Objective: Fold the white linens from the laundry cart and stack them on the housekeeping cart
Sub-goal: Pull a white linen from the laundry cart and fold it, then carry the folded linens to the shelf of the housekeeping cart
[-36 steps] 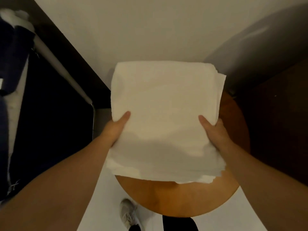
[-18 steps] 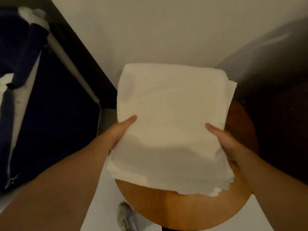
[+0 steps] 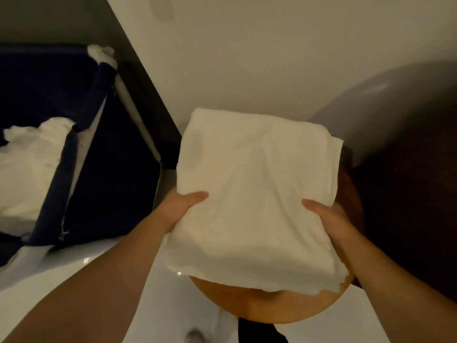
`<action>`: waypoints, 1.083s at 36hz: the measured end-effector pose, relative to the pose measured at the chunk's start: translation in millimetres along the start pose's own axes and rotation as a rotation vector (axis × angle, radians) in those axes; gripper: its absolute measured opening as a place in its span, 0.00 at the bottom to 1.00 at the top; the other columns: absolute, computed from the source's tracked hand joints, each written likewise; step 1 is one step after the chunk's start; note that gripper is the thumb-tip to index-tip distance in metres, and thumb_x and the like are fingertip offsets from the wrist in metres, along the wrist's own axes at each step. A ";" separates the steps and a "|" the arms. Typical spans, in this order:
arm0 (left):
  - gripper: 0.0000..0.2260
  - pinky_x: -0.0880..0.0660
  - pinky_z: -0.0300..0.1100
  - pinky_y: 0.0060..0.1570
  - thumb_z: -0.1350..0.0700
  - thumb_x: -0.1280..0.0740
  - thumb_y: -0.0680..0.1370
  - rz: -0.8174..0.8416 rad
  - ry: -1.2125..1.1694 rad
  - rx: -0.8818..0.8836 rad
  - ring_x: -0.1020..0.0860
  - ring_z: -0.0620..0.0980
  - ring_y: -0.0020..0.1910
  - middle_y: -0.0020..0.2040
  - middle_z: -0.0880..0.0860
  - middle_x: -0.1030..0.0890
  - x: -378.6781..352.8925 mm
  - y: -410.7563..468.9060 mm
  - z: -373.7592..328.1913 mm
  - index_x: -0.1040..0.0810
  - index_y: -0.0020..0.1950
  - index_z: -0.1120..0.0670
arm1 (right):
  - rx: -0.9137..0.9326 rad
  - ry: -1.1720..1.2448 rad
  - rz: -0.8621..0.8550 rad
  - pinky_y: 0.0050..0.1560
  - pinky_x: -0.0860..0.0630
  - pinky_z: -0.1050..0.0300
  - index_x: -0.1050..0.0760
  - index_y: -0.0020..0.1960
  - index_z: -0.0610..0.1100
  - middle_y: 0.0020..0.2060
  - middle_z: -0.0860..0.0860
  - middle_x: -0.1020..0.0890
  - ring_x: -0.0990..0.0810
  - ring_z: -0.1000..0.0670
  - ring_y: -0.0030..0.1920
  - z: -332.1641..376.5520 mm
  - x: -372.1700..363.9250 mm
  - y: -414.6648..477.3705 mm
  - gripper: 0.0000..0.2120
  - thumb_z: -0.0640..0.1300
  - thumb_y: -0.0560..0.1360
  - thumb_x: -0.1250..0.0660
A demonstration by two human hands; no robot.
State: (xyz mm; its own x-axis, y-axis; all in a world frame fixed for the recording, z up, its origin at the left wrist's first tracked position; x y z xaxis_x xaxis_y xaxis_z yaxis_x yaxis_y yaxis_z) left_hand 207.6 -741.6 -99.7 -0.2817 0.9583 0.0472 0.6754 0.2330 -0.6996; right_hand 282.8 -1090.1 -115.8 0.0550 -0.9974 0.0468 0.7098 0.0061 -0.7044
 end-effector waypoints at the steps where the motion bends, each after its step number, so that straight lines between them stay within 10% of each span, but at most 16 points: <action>1: 0.14 0.21 0.44 0.46 0.56 0.26 0.71 0.009 -0.001 -0.025 0.18 0.50 0.49 0.53 0.51 0.17 0.7 -12.6 -3.9 0.23 0.54 0.46 | 0.017 0.013 0.000 0.43 0.23 0.55 0.25 0.62 0.47 0.51 0.49 0.18 0.19 0.47 0.48 3.2 0.6 -14.0 0.24 0.43 0.68 0.24; 12: 0.26 0.22 0.49 0.53 0.45 0.19 0.61 0.141 -0.027 -0.266 0.18 0.50 0.52 0.53 0.49 0.16 20.7 -190.5 -12.5 0.22 0.56 0.45 | 0.252 0.006 0.002 0.61 0.25 0.45 0.30 0.70 0.49 0.59 0.51 0.20 0.20 0.48 0.57 5.6 22.2 -218.2 0.47 0.60 0.55 0.19; 19: 0.20 0.22 0.46 0.49 0.48 0.22 0.67 0.226 0.010 -0.367 0.18 0.50 0.51 0.52 0.50 0.16 23.1 -309.8 3.2 0.22 0.56 0.47 | 0.361 0.029 -0.085 0.60 0.25 0.40 0.28 0.67 0.49 0.57 0.50 0.19 0.19 0.45 0.56 -32.6 50.8 -344.8 0.49 0.63 0.50 0.19; 28: 0.42 0.23 0.53 0.57 0.42 0.18 0.59 0.316 0.037 -0.458 0.20 0.52 0.57 0.60 0.51 0.19 -13.7 -395.9 33.9 0.29 0.69 0.48 | 0.397 0.066 -0.187 0.52 0.24 0.48 0.32 0.69 0.45 0.57 0.48 0.21 0.21 0.46 0.54 -78.7 118.5 -446.6 0.33 0.50 0.69 0.25; 39: 0.21 0.22 0.44 0.42 0.46 0.20 0.63 0.382 0.124 -0.420 0.16 0.48 0.45 0.44 0.46 0.14 -144.5 -459.8 79.7 0.22 0.52 0.46 | 0.382 0.143 -0.259 0.54 0.23 0.45 0.31 0.69 0.47 0.57 0.49 0.20 0.20 0.44 0.55 -148.5 256.5 -500.7 0.32 0.52 0.68 0.25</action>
State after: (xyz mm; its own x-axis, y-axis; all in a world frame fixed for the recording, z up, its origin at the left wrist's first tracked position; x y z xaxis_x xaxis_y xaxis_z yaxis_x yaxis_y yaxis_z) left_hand -116.6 -1000.4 158.3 0.1005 0.9936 -0.0522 0.9329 -0.1124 -0.3422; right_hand -162.8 -1359.7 143.7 -0.2356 -0.9694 0.0690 0.8961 -0.2441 -0.3707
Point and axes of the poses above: each hand's wrist, its own y-axis towards the middle knuckle, its own x-axis out of the back of the hand, z = x × y, the point moved 6 cm from there along y, towards the middle knuckle
